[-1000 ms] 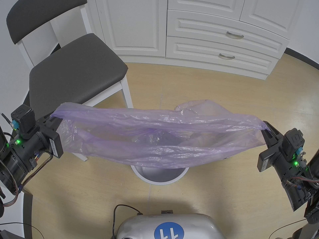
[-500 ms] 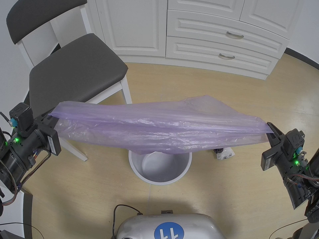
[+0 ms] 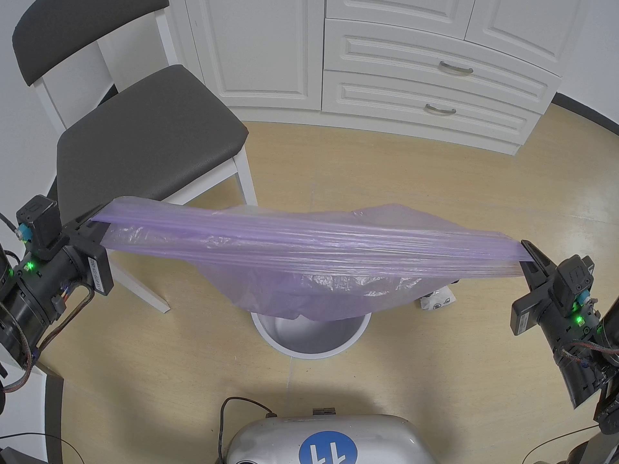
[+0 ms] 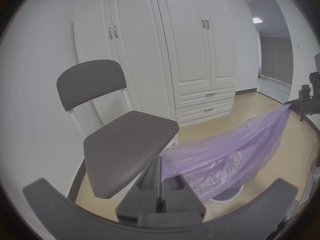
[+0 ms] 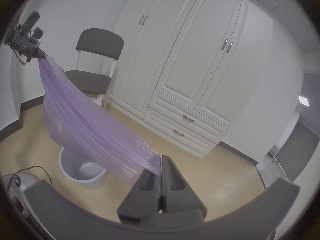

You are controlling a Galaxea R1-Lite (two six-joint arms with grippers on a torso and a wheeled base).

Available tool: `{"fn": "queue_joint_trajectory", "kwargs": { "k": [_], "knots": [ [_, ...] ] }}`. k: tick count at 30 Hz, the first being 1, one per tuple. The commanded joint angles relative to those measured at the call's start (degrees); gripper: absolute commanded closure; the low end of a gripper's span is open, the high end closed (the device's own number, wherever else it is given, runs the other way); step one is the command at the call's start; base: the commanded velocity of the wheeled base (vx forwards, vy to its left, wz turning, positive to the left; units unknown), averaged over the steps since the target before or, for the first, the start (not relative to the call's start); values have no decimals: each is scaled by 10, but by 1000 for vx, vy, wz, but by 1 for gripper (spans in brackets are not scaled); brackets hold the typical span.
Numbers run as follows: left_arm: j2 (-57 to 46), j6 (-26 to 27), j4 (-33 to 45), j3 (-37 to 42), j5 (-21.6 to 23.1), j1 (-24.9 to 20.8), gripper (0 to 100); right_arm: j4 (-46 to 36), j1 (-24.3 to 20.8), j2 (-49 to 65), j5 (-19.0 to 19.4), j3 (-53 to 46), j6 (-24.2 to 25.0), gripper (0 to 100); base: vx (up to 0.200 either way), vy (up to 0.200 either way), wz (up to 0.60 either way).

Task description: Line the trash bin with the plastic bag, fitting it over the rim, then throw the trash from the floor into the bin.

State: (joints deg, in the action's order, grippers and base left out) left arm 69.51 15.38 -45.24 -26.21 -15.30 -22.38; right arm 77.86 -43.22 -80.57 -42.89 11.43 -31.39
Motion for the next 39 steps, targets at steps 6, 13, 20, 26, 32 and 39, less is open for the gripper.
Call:
{"fn": "queue_joint_trajectory", "kwargs": {
  "k": [6, 13, 20, 26, 32, 39],
  "knots": [
    [5, 1, -3, -2, -2, 23, 100, 0, 8, 1, -4, -5, -2, 100, 0, 0, 0],
    [11, 4, -5, -4, 4, 23, 100, 0, 4, -4, -2, -3, -1, 100, 0, 0, 0],
    [44, 5, -6, -5, 1, -14, 100, 1, -16, -38, 10, 1, 6, 100, 0, 0, 0],
    [120, 1, -83, 2, -3, -80, 100, 50, -29, -100, 18, 6, 21, 100, 0, 0, 0],
    [219, 1, -229, 5, -16, -105, 100, 121, -29, -144, 35, 23, 21, 100, 0, 0, 0],
    [304, 3, -375, -1, -35, -146, 100, 121, -49, -144, 52, 38, 30, 100, 0, 0, 0]
  ]
}}
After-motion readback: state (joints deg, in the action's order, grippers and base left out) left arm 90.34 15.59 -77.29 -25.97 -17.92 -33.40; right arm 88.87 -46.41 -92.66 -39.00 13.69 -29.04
